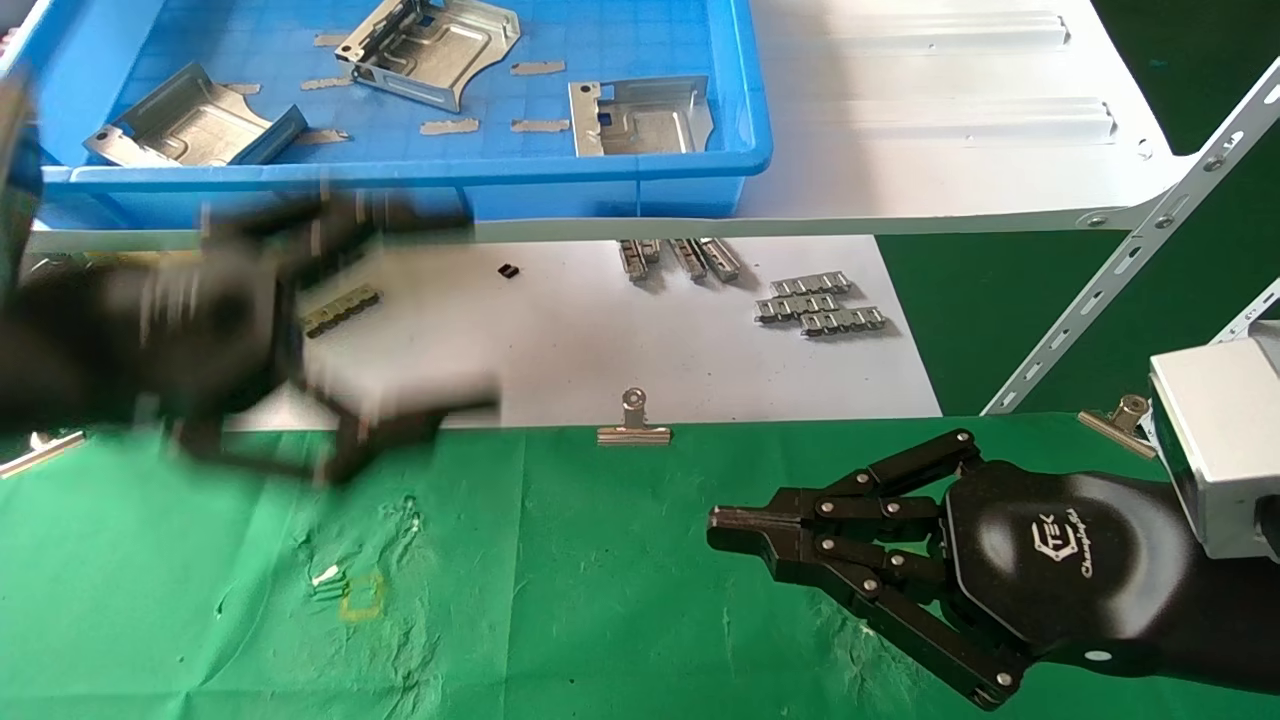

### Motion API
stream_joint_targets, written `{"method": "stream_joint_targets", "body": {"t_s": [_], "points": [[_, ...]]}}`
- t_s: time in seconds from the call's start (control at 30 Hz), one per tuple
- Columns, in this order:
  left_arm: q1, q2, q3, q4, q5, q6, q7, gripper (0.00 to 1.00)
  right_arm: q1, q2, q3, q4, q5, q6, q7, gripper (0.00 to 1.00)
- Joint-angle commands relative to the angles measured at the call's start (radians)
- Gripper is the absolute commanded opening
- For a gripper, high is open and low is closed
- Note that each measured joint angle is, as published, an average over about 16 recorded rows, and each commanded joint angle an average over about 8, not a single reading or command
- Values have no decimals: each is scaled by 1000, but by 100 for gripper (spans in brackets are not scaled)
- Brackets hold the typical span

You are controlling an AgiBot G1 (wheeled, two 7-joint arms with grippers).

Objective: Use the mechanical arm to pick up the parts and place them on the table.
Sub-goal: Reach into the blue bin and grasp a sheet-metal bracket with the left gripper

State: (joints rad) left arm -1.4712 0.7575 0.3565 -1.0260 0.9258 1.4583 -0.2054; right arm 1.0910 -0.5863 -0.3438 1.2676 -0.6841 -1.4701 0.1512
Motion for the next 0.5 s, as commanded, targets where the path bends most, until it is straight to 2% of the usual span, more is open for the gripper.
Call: {"method": "stream_joint_targets", "body": {"t_s": [0.03, 0.23, 0.43, 0.47, 0.5], "points": [[-98, 35, 26, 63, 56, 3, -9, 100, 0, 0, 0, 0, 0, 0, 0, 0], [-357, 182, 103, 413, 250, -130, 34, 100, 0, 0, 0, 0, 0, 0, 0, 0], [-520, 314, 168, 685, 413, -365, 84, 100, 0, 0, 0, 0, 0, 0, 0, 1], [-537, 333, 178, 721, 434, -398, 89, 100, 0, 0, 0, 0, 0, 0, 0, 7], [-553, 352, 188, 756, 453, -428, 93, 100, 0, 0, 0, 0, 0, 0, 0, 19]]}}
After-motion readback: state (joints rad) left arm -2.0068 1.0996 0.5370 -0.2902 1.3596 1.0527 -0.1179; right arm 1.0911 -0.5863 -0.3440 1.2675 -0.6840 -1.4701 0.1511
